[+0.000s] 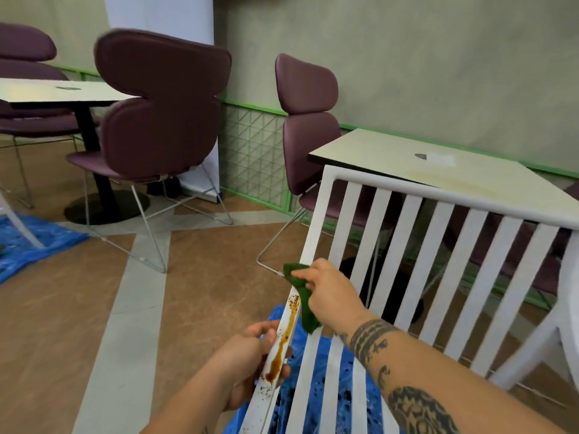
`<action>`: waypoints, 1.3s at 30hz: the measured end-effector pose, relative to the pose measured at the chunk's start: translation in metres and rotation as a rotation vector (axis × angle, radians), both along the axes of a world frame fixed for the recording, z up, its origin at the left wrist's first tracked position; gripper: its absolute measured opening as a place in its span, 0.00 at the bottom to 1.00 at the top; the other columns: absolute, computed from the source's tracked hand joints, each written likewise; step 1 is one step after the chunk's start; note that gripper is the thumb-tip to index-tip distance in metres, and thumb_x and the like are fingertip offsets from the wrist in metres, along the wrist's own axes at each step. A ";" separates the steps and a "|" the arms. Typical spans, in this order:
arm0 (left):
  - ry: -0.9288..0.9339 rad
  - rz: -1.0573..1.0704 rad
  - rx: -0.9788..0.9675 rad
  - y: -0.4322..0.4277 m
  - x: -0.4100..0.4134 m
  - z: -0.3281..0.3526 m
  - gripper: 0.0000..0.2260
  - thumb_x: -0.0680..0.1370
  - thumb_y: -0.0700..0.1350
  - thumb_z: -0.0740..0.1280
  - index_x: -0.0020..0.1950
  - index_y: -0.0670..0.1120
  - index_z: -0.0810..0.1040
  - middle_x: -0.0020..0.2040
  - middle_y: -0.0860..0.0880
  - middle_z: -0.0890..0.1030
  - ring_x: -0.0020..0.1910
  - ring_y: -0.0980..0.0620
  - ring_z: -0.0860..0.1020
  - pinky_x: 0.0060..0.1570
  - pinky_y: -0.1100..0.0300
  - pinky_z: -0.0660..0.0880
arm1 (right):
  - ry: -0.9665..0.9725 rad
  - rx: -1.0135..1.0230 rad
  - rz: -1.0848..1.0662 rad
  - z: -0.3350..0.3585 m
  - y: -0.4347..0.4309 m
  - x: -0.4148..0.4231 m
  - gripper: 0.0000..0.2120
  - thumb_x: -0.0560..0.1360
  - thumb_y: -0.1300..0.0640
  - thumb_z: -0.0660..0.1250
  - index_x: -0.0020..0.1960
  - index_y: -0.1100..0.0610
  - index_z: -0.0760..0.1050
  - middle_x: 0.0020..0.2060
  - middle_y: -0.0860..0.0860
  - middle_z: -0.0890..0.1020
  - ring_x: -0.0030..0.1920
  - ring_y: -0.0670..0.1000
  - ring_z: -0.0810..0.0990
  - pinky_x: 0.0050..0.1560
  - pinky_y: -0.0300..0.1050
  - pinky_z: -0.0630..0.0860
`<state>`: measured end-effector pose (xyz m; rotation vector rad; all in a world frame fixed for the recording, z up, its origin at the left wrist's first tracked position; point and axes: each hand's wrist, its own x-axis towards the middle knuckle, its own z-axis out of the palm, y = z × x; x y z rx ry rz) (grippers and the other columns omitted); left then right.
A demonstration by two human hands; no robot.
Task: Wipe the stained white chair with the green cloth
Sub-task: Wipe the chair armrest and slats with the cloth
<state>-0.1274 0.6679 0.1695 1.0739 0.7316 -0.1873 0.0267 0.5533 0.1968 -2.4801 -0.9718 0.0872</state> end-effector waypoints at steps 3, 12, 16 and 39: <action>0.006 -0.005 0.049 -0.001 0.001 0.003 0.08 0.85 0.44 0.61 0.61 0.49 0.78 0.50 0.37 0.85 0.39 0.42 0.84 0.47 0.46 0.81 | 0.029 0.010 -0.009 -0.008 -0.004 -0.020 0.24 0.79 0.68 0.60 0.70 0.49 0.78 0.54 0.49 0.72 0.55 0.52 0.77 0.62 0.48 0.76; 0.128 0.033 0.087 0.011 -0.050 -0.008 0.14 0.85 0.52 0.58 0.61 0.52 0.82 0.53 0.46 0.87 0.48 0.42 0.82 0.57 0.47 0.78 | 0.145 -0.174 0.077 0.023 -0.016 -0.066 0.20 0.82 0.65 0.58 0.65 0.49 0.81 0.63 0.50 0.78 0.62 0.52 0.77 0.63 0.45 0.75; 0.068 -0.026 0.103 0.008 -0.071 -0.004 0.14 0.86 0.50 0.58 0.62 0.51 0.82 0.54 0.46 0.87 0.50 0.43 0.83 0.59 0.46 0.78 | 0.065 -0.118 0.015 0.042 -0.013 -0.047 0.20 0.81 0.65 0.59 0.64 0.48 0.82 0.59 0.52 0.77 0.58 0.54 0.78 0.59 0.45 0.74; -0.011 0.047 0.144 -0.009 -0.117 -0.010 0.11 0.84 0.48 0.63 0.63 0.52 0.81 0.54 0.50 0.86 0.45 0.49 0.83 0.46 0.54 0.79 | 0.100 -0.066 0.057 -0.014 -0.030 -0.153 0.23 0.81 0.66 0.57 0.70 0.49 0.76 0.55 0.53 0.73 0.56 0.56 0.75 0.57 0.49 0.74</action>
